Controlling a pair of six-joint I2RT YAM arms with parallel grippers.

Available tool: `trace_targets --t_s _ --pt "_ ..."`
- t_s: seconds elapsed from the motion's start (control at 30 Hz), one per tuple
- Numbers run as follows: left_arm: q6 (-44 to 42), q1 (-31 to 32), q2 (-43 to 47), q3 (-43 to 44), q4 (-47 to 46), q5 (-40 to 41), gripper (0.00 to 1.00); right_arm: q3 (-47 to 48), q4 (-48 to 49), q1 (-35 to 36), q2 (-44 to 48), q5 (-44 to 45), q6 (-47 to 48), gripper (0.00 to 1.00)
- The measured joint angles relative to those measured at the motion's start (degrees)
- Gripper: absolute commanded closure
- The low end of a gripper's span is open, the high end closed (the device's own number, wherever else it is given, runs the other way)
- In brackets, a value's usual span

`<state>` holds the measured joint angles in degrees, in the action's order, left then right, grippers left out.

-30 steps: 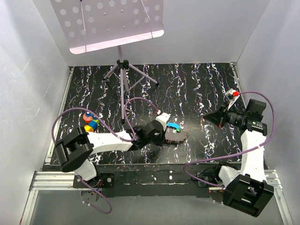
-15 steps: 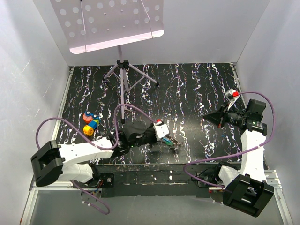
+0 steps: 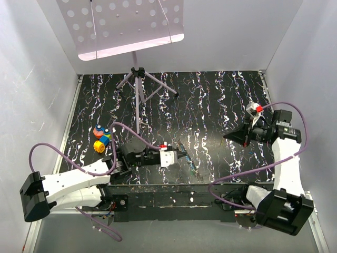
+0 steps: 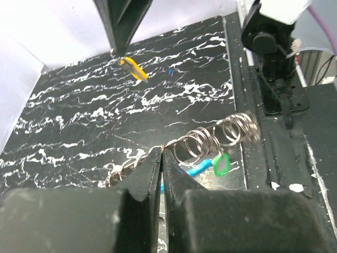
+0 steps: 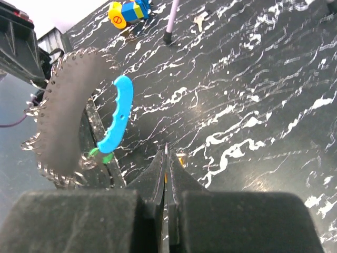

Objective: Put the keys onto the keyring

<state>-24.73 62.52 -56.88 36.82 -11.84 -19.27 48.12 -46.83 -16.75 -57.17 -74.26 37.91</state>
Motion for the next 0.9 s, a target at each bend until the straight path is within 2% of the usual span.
trace_targets --t_s 0.1,0.2,0.33,0.43,0.57,0.7,0.9 --pt "-0.6 -0.5 1.7 -0.4 0.0 -2.7 1.0 8.3 -13.5 3.1 -4.3 1.8 14.6 0.99" --pt "-1.0 -1.7 3.0 -0.9 -0.1 -6.0 1.0 18.3 -21.1 6.9 -7.8 5.6 27.3 0.99" --pt "-0.1 -5.6 3.5 -1.9 -3.3 -10.8 1.0 26.0 -25.3 13.1 -8.0 12.7 37.5 0.99" --pt "1.9 -9.0 3.5 -3.3 -7.3 -14.1 1.0 29.2 -27.3 18.4 -7.7 15.6 41.4 0.99" --pt "6.5 -13.9 3.4 -5.7 -14.1 -18.3 1.0 30.8 -28.2 25.7 -7.3 16.6 40.2 0.99" --pt "13.9 -17.4 1.9 -8.2 -24.0 -20.2 1.0 26.1 -24.8 32.6 -2.8 17.7 32.3 0.99" --pt "33.4 -18.9 -11.1 -11.5 -41.9 -18.8 1.0 18.6 -17.3 36.1 4.8 18.6 17.1 0.99"
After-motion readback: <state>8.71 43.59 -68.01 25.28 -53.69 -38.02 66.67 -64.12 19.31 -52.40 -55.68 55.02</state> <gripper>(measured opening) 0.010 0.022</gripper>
